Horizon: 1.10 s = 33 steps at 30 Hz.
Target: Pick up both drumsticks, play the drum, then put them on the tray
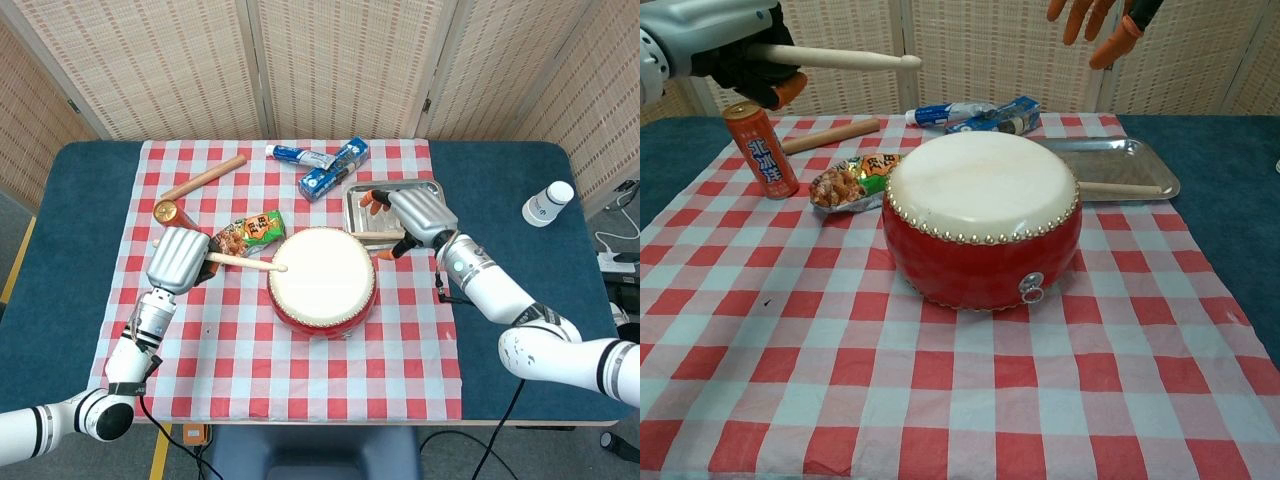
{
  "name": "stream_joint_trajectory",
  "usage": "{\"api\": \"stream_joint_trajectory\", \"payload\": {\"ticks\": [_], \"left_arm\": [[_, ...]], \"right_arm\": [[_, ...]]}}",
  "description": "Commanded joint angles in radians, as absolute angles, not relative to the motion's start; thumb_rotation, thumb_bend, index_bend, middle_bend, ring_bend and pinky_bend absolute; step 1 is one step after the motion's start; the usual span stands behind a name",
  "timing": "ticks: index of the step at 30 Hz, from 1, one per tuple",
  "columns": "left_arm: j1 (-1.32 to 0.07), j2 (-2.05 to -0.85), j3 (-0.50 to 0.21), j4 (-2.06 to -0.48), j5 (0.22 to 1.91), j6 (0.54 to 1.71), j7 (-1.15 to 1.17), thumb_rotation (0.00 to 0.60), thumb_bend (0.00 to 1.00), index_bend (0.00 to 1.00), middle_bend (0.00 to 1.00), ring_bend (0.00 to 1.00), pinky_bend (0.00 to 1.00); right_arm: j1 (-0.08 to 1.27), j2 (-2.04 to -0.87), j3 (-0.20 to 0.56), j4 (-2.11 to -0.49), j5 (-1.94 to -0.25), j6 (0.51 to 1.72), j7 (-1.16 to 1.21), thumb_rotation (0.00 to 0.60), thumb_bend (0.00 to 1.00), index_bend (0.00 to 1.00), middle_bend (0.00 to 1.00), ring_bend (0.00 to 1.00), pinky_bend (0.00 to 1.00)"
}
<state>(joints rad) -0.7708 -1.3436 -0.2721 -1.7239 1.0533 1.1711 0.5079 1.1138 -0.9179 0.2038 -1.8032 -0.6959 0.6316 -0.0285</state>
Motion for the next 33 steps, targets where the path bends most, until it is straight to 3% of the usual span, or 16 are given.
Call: {"api": "stream_joint_trajectory", "payload": {"ticks": [1,12,25,33], "left_arm": [[-0.792,-1.362,-0.276,-1.734,1.04,1.175,0.554,0.6,0.57,1.0,1.0,1.0,1.0],[-0.908,-1.451,-0.309,-1.789,0.822,1.204,0.851,0.6,0.57,1.0,1.0,1.0,1.0],[-0.977,-1.498,-0.342,-1.815,0.702,1.275,0.948,0.6,0.57,1.0,1.0,1.0,1.0],[-1.013,-1.531,-0.338,-1.813,0.671,1.315,0.99,0.6,0.57,1.0,1.0,1.0,1.0]], "right_arm": [[1.125,-0.895,0.222,-1.847,-0.669,0.632,-0.043,0.6,0.06,0.27,0.31,0.28,0.48],[1.298,-0.972,0.179,-1.912,-0.436,0.622,-0.137,0.6,0.06,0.29,0.34,0.28,0.48],[1.395,-1.094,0.161,-1.868,-0.297,0.701,-0.192,0.6,0.06,0.34,0.37,0.3,0.48],[1.411,-1.148,0.176,-1.833,-0.249,0.736,-0.194,0.6,0.09,0.45,0.46,0.37,0.51]]}}
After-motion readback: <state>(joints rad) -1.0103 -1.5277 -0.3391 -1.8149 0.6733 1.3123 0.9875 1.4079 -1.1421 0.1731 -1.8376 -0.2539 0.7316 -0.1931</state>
